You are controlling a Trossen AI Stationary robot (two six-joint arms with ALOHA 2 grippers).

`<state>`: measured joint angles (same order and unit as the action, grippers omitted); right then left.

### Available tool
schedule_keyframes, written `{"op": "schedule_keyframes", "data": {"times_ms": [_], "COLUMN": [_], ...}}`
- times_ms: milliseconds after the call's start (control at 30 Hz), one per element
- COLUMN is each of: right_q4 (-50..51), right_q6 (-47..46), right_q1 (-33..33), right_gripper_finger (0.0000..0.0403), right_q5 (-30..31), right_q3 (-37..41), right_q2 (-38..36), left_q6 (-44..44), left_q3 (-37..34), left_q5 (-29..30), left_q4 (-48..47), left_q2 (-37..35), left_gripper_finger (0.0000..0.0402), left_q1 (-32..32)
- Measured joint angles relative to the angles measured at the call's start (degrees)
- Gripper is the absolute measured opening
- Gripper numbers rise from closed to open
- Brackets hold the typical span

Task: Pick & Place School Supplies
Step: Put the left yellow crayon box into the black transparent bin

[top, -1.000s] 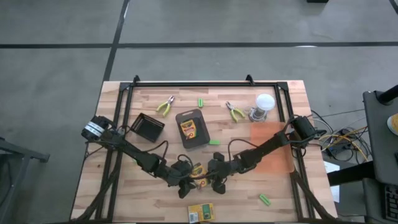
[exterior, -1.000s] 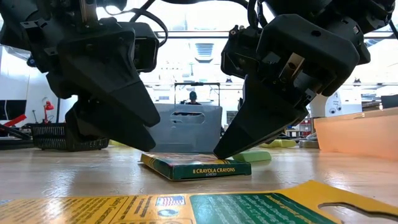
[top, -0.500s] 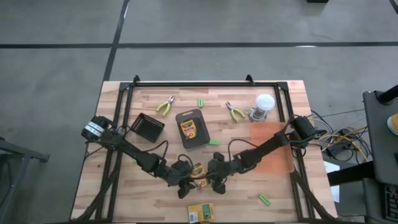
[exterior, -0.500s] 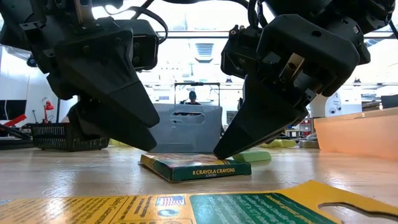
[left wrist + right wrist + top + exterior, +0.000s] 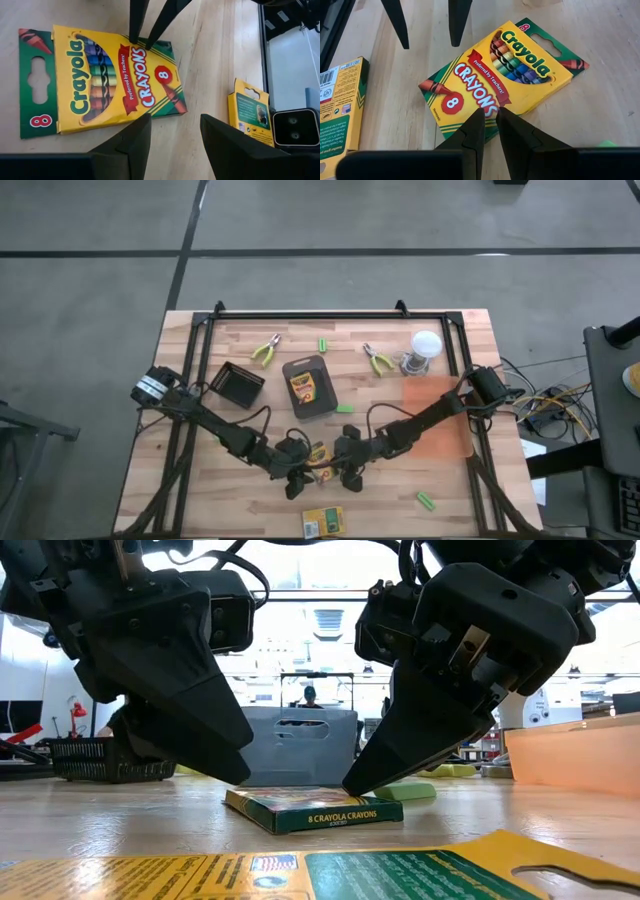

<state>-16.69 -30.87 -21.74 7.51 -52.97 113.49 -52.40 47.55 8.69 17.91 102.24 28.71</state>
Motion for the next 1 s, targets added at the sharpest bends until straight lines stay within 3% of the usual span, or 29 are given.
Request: {"op": "schedule_keyframes", "data": {"times_ms": [1000], "right_q4": [-0.3], "right_q6": [1.5], "right_q1": [0.0], "right_gripper_finger": [0.0057], "right_q5": [0.0], "right_q3": [0.0], "right_q2": [0.0], "left_q6": [1.6], "left_q3": [0.0], "left_q5": [1.8], "left_q4": [0.0], "left_q2": [0.0], "left_gripper_finger": [0.0177], "left_q1": [-0.2]}}
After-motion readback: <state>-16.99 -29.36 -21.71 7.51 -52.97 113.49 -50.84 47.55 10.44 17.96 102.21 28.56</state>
